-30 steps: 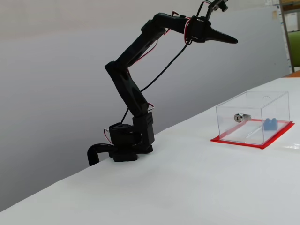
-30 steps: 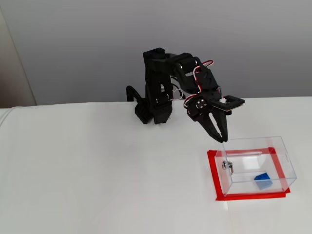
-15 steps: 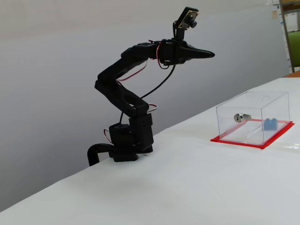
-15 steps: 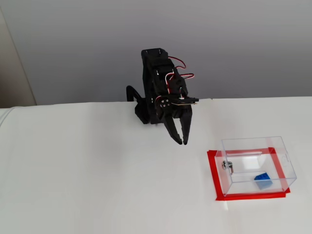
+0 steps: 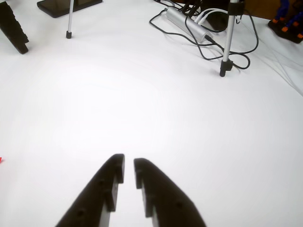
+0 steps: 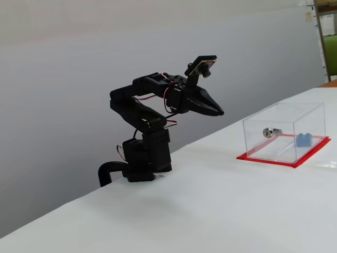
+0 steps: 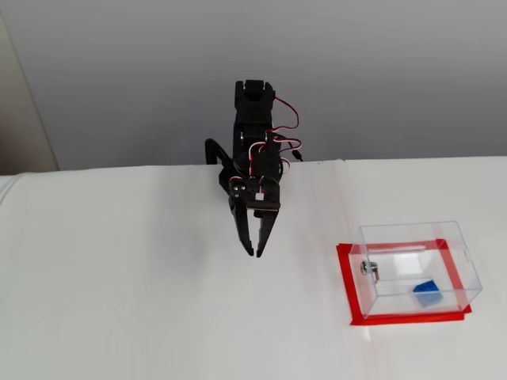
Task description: Pick the blue lego brick and place it into the transparent box
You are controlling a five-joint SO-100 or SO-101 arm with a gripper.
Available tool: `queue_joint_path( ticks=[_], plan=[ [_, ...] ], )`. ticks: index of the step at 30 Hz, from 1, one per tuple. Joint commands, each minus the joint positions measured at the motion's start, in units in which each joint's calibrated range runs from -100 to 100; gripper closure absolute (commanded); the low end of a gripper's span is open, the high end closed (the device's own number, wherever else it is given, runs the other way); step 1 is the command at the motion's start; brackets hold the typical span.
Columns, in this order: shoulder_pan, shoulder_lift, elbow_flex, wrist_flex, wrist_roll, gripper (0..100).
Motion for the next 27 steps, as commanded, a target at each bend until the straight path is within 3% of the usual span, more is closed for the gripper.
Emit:
queue_joint_path(
  ticks=[1,15,27],
  plan=[
    [0.17,-7.01,8.52,-0.85,-0.74,97],
    [-2.42,-31.11,34.83,-0.85,-0.79,97],
    [-1.82,-32.98,35.55,6.98,-0.69,97]
  ],
)
